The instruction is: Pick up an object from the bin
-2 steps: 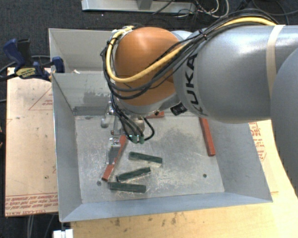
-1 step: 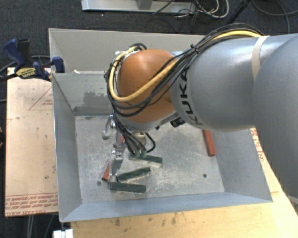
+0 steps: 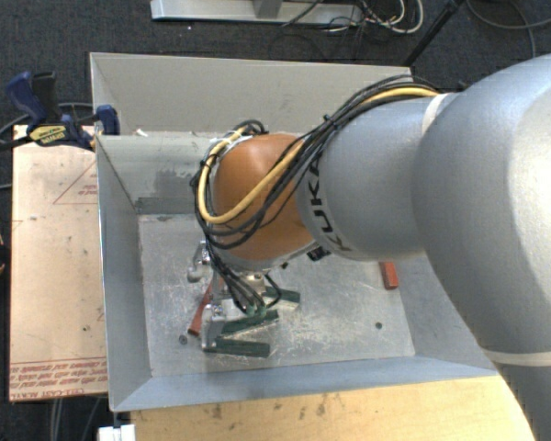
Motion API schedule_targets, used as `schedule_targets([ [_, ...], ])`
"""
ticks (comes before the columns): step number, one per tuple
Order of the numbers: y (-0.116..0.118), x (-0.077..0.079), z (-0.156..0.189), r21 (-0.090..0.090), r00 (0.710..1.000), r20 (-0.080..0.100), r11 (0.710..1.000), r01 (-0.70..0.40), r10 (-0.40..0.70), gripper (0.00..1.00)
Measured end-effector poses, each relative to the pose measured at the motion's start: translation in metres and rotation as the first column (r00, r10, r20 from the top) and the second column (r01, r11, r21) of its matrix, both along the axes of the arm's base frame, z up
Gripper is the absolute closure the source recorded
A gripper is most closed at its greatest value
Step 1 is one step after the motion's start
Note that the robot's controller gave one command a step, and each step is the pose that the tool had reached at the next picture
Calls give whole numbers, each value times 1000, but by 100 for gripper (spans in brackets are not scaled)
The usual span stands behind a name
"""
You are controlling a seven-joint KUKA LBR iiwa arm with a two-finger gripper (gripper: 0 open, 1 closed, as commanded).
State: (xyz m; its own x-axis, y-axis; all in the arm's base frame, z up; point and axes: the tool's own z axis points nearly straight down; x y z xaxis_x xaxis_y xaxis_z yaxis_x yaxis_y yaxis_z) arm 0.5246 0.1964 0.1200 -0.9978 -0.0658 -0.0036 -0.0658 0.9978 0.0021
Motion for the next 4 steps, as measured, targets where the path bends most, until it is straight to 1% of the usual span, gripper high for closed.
schedule_targets([
  [1, -8, -8, -41, 3, 970, 10, 970, -244, 244, 100],
  [2, -8, -8, -41, 3, 970, 10, 970, -244, 244, 100],
  [3, -8, -9, -14, -1, 962, -7, 962, -275, 275, 100],
  [4, -4, -1, 14, 0, 967, 3, 967, -256, 256, 100],
])
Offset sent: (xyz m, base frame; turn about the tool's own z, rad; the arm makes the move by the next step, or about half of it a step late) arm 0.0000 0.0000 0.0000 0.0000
